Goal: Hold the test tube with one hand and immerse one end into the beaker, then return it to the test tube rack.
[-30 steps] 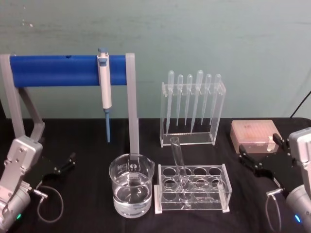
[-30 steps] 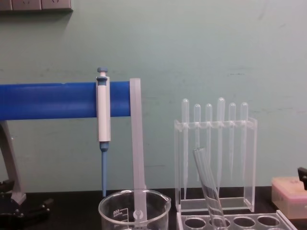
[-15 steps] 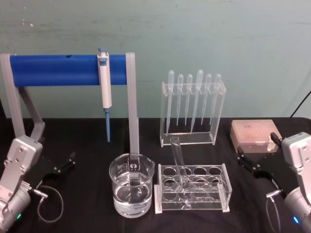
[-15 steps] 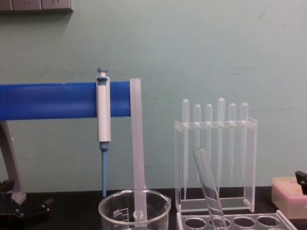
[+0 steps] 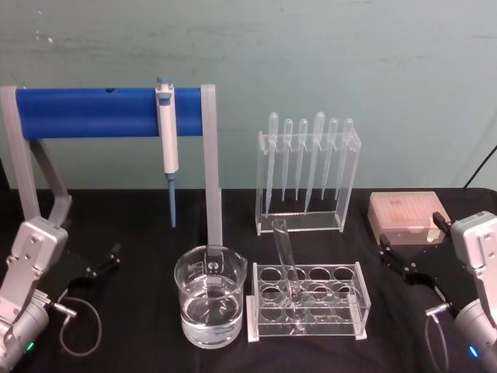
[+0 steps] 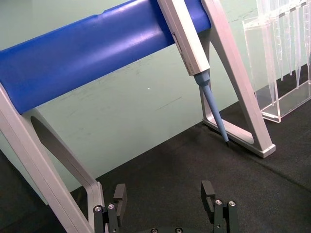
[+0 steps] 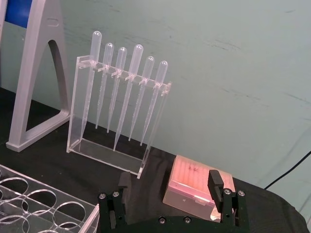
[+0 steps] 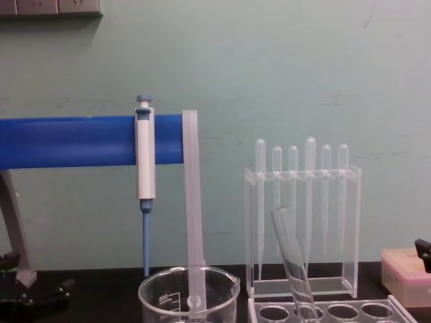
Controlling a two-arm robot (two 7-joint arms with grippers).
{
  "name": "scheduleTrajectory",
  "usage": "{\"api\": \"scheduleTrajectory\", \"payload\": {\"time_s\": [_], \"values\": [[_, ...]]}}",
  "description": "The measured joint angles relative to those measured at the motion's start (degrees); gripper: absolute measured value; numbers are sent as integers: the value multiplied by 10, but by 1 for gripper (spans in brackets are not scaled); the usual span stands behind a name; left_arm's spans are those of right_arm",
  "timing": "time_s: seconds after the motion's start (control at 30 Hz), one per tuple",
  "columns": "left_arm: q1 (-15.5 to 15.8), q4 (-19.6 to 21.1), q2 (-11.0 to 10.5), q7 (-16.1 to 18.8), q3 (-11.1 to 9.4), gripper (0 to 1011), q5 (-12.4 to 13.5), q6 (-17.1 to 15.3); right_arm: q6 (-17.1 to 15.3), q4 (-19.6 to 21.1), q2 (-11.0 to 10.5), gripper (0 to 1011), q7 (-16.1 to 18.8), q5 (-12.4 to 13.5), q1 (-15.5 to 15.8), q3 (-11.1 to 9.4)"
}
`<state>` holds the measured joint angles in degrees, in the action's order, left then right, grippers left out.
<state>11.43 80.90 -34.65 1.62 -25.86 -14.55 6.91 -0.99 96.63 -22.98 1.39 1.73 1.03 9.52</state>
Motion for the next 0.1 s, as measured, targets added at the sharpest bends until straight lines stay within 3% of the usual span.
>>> {"api": "scheduleTrajectory", "payload": {"time_s": [0.1], "values": [[0, 0, 0, 0, 0, 1000, 0, 0, 1, 0, 0, 1002, 0, 0, 0, 0]]}}
